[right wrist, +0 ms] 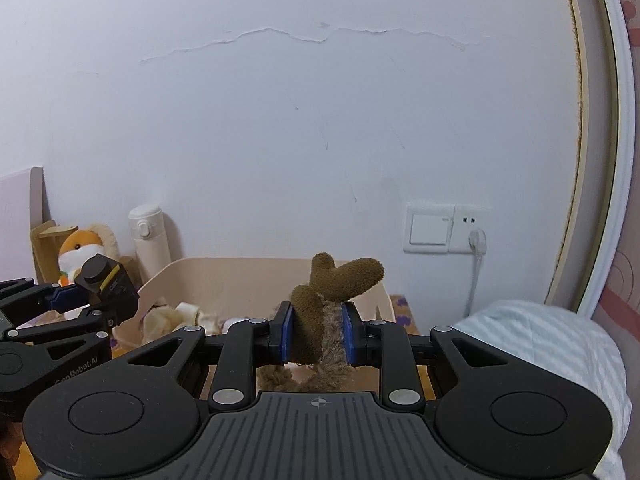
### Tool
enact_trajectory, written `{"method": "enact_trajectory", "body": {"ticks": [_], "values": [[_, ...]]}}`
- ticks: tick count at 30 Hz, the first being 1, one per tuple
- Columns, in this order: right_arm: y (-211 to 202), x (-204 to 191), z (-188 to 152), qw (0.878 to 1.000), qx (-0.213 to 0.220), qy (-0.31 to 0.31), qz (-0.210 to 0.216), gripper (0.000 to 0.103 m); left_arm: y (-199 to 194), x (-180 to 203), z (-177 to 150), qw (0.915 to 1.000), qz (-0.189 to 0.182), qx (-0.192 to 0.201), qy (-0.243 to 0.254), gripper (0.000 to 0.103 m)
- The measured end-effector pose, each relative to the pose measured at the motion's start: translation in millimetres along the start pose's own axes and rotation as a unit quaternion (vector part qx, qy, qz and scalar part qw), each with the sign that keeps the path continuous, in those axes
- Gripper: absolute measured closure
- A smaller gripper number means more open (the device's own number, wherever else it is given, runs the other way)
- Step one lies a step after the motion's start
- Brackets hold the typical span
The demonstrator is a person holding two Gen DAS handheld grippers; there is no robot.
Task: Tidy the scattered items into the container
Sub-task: 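Carry the black cube and ring toy into the basket and open both grippers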
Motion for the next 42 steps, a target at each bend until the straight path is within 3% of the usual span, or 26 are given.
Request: {"method": "enact_trajectory", "body": {"ticks": [11, 22, 36, 37, 38, 39, 40, 42], "values": [[41, 7, 7, 1.0, -0.011, 0.01, -0.014, 0.08, 62, -7, 7, 0.9982, 0.017, -0.047, -0.035, 0.071], [89, 20, -4, 0.998, -0.055, 0.016, -0.031, 0.08, 107, 7, -1, 0.9941, 0.02, -0.101, -0.034, 0.071], [122, 23, -24, 0.992, -0.116, 0.023, -0.036, 0.079, 118, 10, -7, 0.9924, 0.009, -0.121, -0.019, 0.071], [121, 22, -24, 0.992, -0.115, 0.022, -0.037, 0.078, 117, 9, -7, 0.9926, 0.009, -0.119, -0.02, 0.065], [120, 22, -24, 0.992, -0.114, 0.022, -0.038, 0.076, 116, 9, -7, 0.9929, 0.009, -0.117, -0.018, 0.052], [118, 21, -24, 0.993, -0.113, 0.023, -0.037, 0.066, 114, 9, -7, 0.9934, 0.009, -0.113, -0.016, 0.044], [116, 21, -23, 0.993, -0.11, 0.026, -0.035, 0.063, 112, 8, -6, 0.9942, 0.011, -0.106, -0.014, 0.029], [112, 23, -21, 0.994, -0.1, 0.029, -0.033, 0.048, 107, 6, -6, 0.996, 0.019, -0.086, -0.015, 0.021]]}}
Point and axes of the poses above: each gripper's, at about its wrist camera, not at the fingertips, and y roughly the way its jaws point, x to its right, z to its top, the point moved 1 cm from there along y, roughly the way its jaws point, and after that the axes turned 8 degrees about z, right-handed, at the moved point
